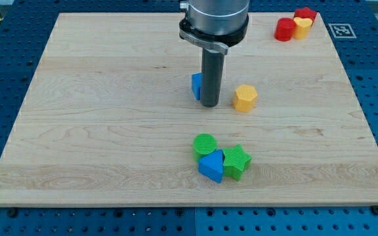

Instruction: Move the blue cube diagonal to the yellow hexagon

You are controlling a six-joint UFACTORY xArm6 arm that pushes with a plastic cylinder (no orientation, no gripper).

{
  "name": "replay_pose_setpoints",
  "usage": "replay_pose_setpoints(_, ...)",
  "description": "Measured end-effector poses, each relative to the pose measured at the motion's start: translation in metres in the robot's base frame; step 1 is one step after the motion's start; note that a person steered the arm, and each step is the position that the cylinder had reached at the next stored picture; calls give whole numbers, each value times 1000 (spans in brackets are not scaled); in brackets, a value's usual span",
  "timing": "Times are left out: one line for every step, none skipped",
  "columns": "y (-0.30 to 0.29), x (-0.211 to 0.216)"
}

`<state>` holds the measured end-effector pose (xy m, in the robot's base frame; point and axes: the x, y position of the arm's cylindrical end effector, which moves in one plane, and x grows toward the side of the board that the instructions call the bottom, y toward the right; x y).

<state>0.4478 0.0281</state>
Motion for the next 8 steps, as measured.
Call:
replay_pose_setpoints(-1, 1)
replay_pose_setpoints(-32, 8)
replay_pose_setpoints(-88, 33)
replay_pose_setpoints(-108, 105)
replay_pose_setpoints(-95, 171)
replay_pose_setpoints(-47, 171)
replay_pose_setpoints(79, 171)
replay_pose_setpoints(95, 171)
